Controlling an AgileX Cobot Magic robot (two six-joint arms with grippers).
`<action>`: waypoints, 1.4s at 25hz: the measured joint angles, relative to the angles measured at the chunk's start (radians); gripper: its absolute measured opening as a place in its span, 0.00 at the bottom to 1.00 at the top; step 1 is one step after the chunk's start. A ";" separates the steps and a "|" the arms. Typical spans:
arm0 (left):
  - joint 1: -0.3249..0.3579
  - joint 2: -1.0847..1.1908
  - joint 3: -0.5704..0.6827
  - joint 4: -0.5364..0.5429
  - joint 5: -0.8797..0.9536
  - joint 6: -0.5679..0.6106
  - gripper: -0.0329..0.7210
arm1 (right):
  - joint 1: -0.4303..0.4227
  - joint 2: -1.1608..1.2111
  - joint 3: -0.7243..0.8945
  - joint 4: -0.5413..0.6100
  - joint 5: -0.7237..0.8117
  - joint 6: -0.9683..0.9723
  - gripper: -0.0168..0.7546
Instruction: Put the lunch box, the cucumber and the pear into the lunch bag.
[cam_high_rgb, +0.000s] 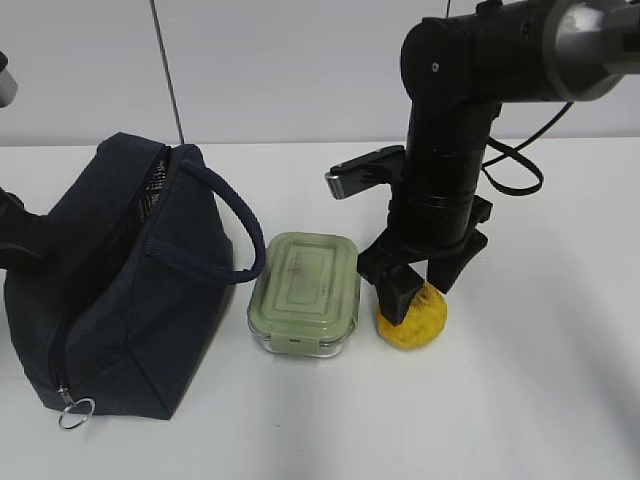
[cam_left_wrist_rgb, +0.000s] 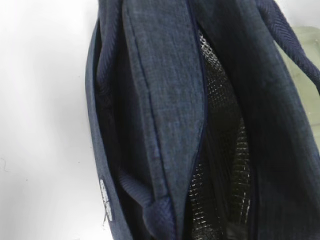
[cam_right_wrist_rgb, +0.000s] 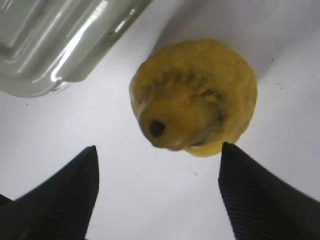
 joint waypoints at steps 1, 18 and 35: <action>0.000 0.000 0.000 0.000 0.000 0.000 0.02 | 0.000 0.000 -0.011 0.000 0.000 0.000 0.77; 0.000 0.000 0.000 0.000 0.000 0.000 0.02 | 0.000 0.002 -0.061 -0.019 -0.040 0.002 0.78; 0.000 0.000 0.000 0.001 -0.001 0.000 0.02 | 0.000 0.067 -0.082 -0.058 -0.010 0.004 0.33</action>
